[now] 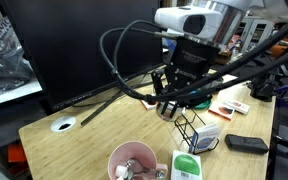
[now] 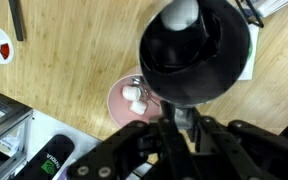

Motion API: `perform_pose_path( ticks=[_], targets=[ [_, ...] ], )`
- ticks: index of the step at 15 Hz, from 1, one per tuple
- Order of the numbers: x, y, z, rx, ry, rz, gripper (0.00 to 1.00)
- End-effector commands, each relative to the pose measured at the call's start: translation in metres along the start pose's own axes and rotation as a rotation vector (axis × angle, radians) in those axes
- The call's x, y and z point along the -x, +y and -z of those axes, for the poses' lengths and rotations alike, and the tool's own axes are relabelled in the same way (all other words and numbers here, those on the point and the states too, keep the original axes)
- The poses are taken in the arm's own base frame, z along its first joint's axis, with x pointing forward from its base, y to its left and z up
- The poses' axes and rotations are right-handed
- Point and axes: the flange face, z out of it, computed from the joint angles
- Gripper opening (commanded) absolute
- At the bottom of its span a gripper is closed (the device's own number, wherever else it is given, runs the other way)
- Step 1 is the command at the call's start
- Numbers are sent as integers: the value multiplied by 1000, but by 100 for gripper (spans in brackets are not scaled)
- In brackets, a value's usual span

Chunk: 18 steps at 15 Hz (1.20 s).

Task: Move the silver jug to the left side of the desk

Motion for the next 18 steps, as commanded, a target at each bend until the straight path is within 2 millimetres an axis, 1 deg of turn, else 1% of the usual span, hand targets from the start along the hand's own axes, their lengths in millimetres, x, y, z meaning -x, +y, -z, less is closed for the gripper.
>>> perform_pose_path(
  ticks=[1, 5, 9, 13, 18],
  targets=[
    [8, 14, -21, -36, -19, 87, 4],
    [18, 24, -61, -89, -21, 96, 4],
    [15, 42, -91, -128, 15, 103, 4],
    [23, 51, -114, -163, 2, 118, 4],
    [36, 50, -136, -206, -15, 83, 4]
  ],
)
